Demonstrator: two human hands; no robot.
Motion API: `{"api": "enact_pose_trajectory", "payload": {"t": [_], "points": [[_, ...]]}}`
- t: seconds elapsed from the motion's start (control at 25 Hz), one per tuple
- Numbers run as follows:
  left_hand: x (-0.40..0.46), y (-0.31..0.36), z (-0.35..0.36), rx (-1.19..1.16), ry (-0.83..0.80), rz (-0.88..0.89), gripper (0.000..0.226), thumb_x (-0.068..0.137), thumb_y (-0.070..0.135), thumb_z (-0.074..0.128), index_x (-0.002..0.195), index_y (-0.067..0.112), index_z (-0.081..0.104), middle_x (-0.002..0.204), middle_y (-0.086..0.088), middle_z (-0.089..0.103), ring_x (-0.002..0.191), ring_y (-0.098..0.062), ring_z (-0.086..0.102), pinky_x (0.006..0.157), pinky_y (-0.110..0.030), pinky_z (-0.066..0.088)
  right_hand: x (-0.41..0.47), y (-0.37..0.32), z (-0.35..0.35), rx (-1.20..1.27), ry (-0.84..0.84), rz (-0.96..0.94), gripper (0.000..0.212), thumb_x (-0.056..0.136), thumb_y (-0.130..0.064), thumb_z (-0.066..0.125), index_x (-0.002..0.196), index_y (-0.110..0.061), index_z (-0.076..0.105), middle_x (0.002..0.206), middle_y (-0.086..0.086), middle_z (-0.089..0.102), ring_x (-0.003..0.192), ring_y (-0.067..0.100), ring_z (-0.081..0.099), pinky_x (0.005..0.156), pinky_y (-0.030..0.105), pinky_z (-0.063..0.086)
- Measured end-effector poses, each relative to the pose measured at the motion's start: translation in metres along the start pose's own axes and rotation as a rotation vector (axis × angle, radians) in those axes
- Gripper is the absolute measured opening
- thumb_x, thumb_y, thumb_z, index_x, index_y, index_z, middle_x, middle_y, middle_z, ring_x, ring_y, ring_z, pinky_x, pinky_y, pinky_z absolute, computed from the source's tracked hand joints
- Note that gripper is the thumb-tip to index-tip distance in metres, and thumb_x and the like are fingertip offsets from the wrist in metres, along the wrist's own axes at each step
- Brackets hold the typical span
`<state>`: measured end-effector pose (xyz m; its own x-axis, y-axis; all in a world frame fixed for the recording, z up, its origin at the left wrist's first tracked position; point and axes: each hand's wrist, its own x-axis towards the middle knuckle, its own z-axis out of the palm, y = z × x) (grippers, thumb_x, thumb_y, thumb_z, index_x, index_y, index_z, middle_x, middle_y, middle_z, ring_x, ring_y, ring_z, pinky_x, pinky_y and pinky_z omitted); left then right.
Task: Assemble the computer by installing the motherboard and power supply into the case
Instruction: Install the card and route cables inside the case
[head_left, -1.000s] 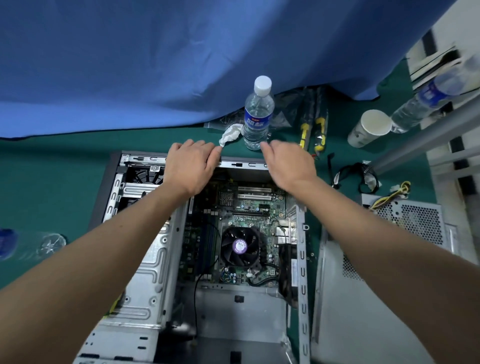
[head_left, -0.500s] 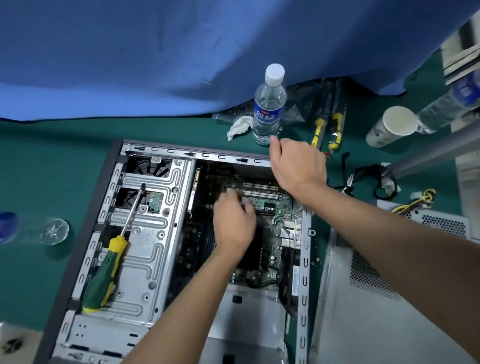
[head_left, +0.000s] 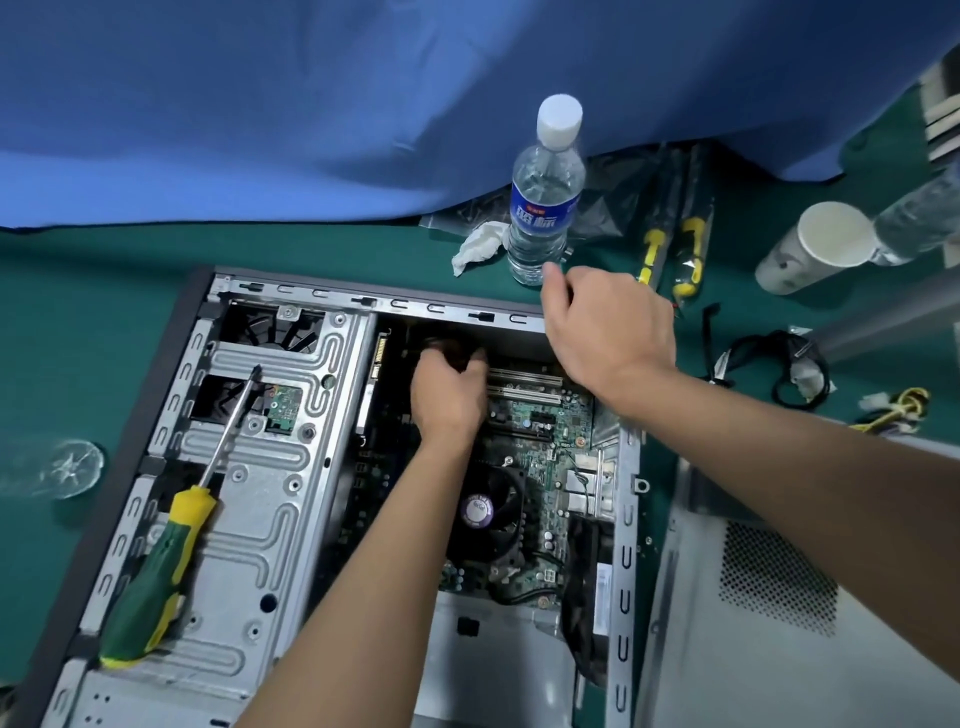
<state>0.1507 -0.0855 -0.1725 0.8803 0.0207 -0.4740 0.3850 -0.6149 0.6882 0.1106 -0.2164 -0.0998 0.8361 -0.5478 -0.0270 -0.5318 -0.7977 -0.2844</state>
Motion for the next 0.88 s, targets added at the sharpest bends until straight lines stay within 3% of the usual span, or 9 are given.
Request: {"api": "enact_pose_trajectory", "payload": {"t": [0.16,0.28,0.4,0.52,0.68,0.88], "points": [[-0.009,-0.008,-0.012,-0.044,-0.010,0.089,0.017,0.087,0.027,0.070,0.086,0.017,0.056,0.075,0.008,0.060,0.067,-0.011,0.057,0.063,-0.026,0.042,0.003,0.003,-0.002,0.021,0.009,0.000,0.054,0.102,-0.047,0.026,0.060,-0.019,0.043,0.058,0.000,0.049,0.062,0.030,0.052,0.062,0.036,0.036],[-0.015,-0.024,-0.025,-0.045,-0.029,0.048,0.019,0.091,0.035,0.067,0.099,0.020,0.059,0.078,0.015,0.061,0.075,-0.014,0.061,0.071,-0.028,0.044,0.004,0.003,-0.002,0.031,0.019,-0.002,0.055,0.102,-0.048,0.027,0.061,-0.017,0.045,0.060,0.001,0.051,0.061,0.030,0.053,0.062,0.036,0.035],[-0.017,-0.038,-0.034,0.004,-0.009,-0.032,0.025,0.094,0.048,0.059,0.105,0.026,0.059,0.082,0.017,0.060,0.082,-0.016,0.058,0.075,-0.027,0.034,0.003,0.001,0.000,0.021,0.027,-0.008,0.054,0.102,-0.047,0.028,0.062,-0.017,0.047,0.060,0.002,0.050,0.064,0.032,0.052,0.063,0.036,0.035],[-0.020,-0.044,-0.035,-0.017,0.010,-0.008,0.028,0.097,0.050,0.052,0.105,0.024,0.056,0.085,0.009,0.059,0.085,-0.019,0.055,0.076,-0.027,0.034,0.003,0.001,0.000,0.009,0.027,-0.003,0.053,0.102,-0.048,0.028,0.064,-0.017,0.050,0.062,0.003,0.050,0.066,0.033,0.050,0.063,0.035,0.033],[-0.012,-0.045,-0.031,-0.075,-0.022,0.034,0.031,0.096,0.051,0.054,0.116,0.028,0.056,0.085,0.022,0.058,0.081,-0.012,0.057,0.075,-0.025,0.037,0.001,-0.001,0.000,0.016,0.028,-0.001,0.054,0.101,-0.049,0.029,0.063,-0.017,0.050,0.059,0.000,0.047,0.066,0.032,0.049,0.063,0.035,0.031],[0.010,-0.049,-0.019,-0.150,0.112,0.151,0.032,0.096,0.031,0.061,0.121,0.011,0.061,0.114,-0.009,0.067,0.107,-0.026,0.062,0.094,-0.025,0.042,0.001,-0.001,0.001,0.022,0.023,-0.007,0.055,0.102,-0.049,0.028,0.062,-0.017,0.049,0.060,0.001,0.051,0.062,0.030,0.050,0.063,0.035,0.032]]}}
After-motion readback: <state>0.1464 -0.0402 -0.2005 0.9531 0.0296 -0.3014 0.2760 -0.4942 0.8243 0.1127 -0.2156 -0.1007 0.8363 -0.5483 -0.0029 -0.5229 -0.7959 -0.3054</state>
